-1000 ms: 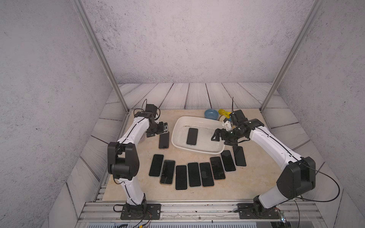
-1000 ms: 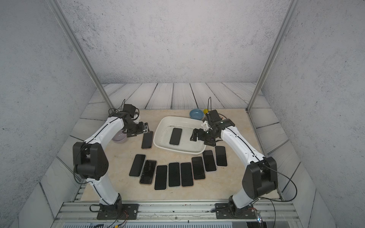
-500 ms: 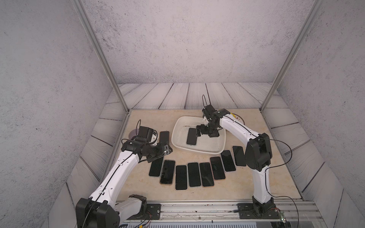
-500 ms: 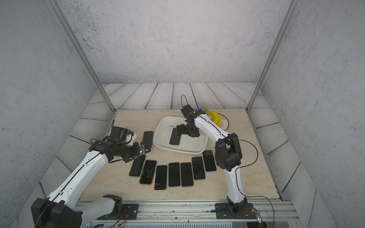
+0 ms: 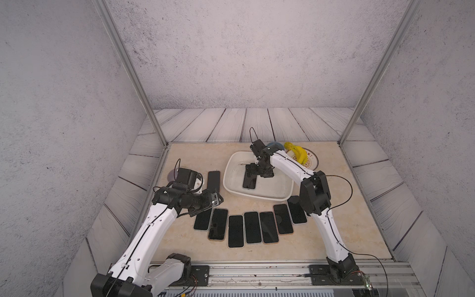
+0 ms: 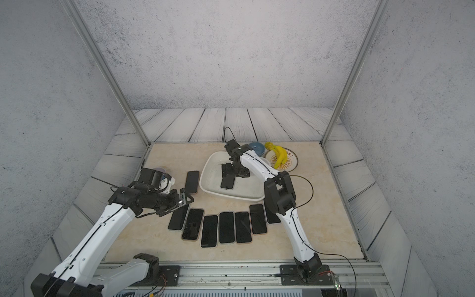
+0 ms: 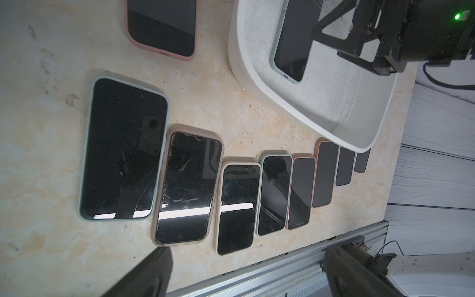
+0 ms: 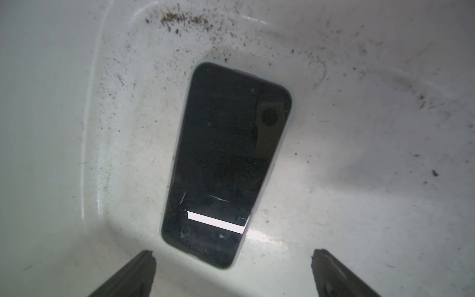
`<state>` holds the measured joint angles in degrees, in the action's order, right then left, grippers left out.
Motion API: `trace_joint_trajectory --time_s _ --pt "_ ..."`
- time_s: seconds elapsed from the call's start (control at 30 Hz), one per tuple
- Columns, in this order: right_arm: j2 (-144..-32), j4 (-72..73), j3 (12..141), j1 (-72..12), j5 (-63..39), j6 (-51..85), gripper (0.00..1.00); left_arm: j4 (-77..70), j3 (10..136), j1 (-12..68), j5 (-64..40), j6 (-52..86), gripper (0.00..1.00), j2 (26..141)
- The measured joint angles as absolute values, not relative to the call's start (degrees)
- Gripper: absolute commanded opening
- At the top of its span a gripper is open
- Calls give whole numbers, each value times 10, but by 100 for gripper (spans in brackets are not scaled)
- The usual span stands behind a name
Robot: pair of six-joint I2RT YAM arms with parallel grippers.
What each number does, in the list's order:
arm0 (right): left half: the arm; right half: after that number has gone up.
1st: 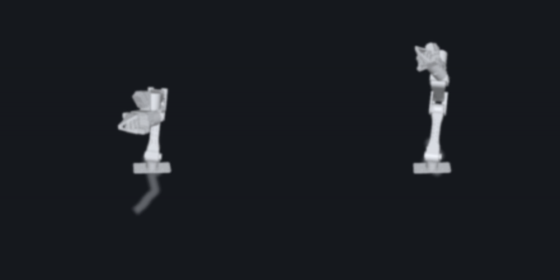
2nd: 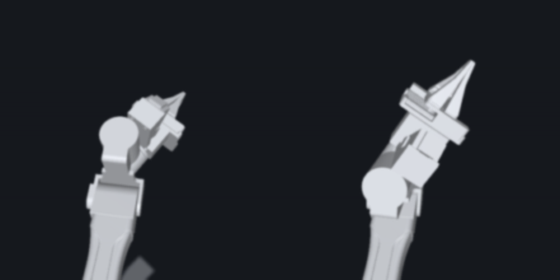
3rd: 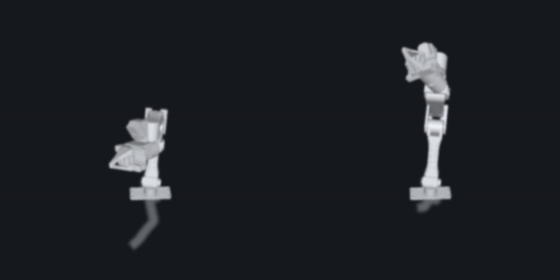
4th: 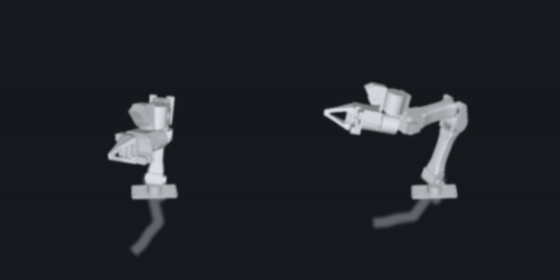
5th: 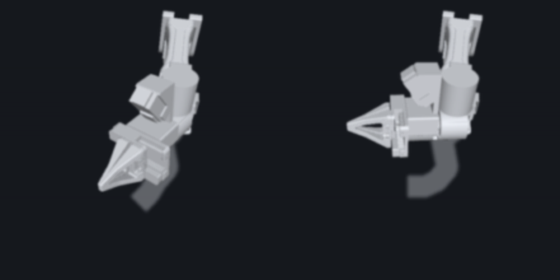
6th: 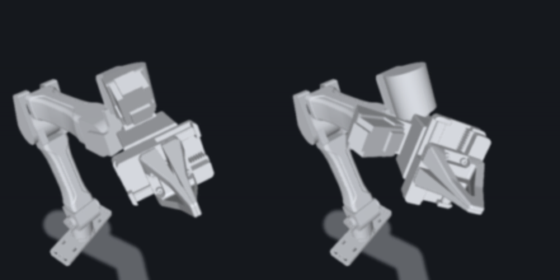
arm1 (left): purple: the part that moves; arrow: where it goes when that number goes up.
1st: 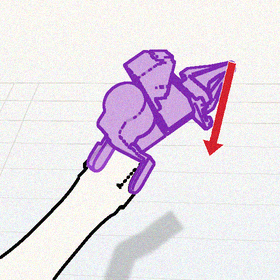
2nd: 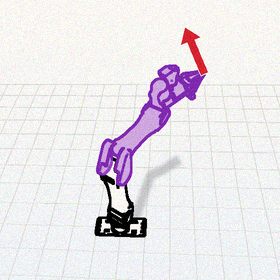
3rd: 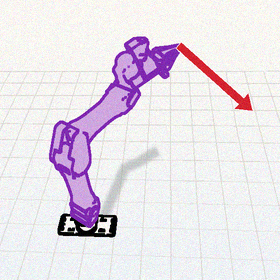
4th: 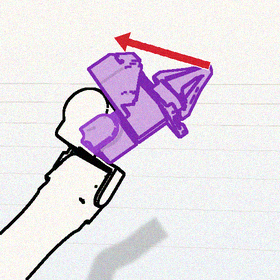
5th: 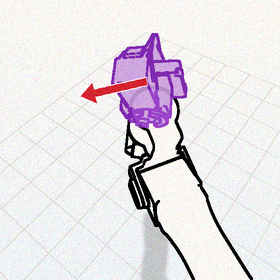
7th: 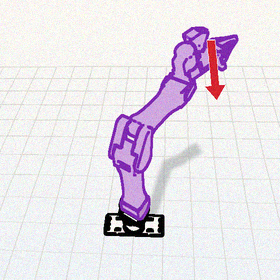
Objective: Take the phone out of the storage box
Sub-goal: Pick up the phone from the storage box.
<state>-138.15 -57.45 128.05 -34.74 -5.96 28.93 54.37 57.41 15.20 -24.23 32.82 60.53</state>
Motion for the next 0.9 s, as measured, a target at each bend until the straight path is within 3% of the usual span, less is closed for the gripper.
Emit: trace_joint_trajectory --time_s 0.9 --pt "-1455 -521 1336 -372 19 392 100 597 553 156 -229 315 99 563"
